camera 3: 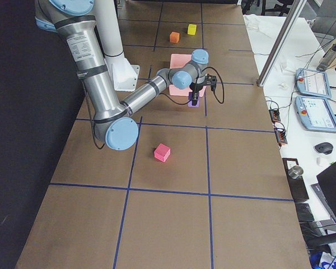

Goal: Place blocks into pink bin with both arms
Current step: 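Carry the purple cube into the pink bin and release it, then lower the left gripper onto the yellow-green cube while the right gripper withdraws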

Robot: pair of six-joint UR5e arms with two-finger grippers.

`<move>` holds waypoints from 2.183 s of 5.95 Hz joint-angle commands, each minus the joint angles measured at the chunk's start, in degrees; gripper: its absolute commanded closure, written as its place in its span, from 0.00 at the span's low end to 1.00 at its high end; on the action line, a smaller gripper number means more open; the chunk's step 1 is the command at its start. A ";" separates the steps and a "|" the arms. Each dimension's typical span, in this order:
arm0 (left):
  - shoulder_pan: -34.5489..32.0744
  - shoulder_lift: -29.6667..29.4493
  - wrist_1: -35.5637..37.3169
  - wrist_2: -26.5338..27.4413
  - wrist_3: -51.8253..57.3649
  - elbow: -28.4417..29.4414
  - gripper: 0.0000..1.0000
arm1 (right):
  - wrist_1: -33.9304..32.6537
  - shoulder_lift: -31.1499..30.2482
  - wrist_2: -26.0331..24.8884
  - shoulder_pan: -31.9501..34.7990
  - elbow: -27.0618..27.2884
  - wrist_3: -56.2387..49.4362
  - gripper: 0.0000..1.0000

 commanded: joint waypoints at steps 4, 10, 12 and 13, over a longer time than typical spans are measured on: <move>0.11 -0.16 -0.11 0.13 -0.09 -0.27 0.00 | -7.04 15.69 -15.50 -15.98 -0.35 23.54 0.00; 8.41 -10.71 -25.97 -0.14 -15.74 13.09 0.00 | -20.20 10.81 -0.32 2.34 3.68 -9.49 0.00; 16.33 -10.53 -31.81 0.22 -27.63 13.18 0.00 | -20.58 -0.25 2.31 10.95 8.08 -30.76 0.00; 19.16 -9.66 -35.84 0.31 -32.47 13.27 0.00 | -20.06 -5.00 4.07 15.17 8.35 -41.48 0.00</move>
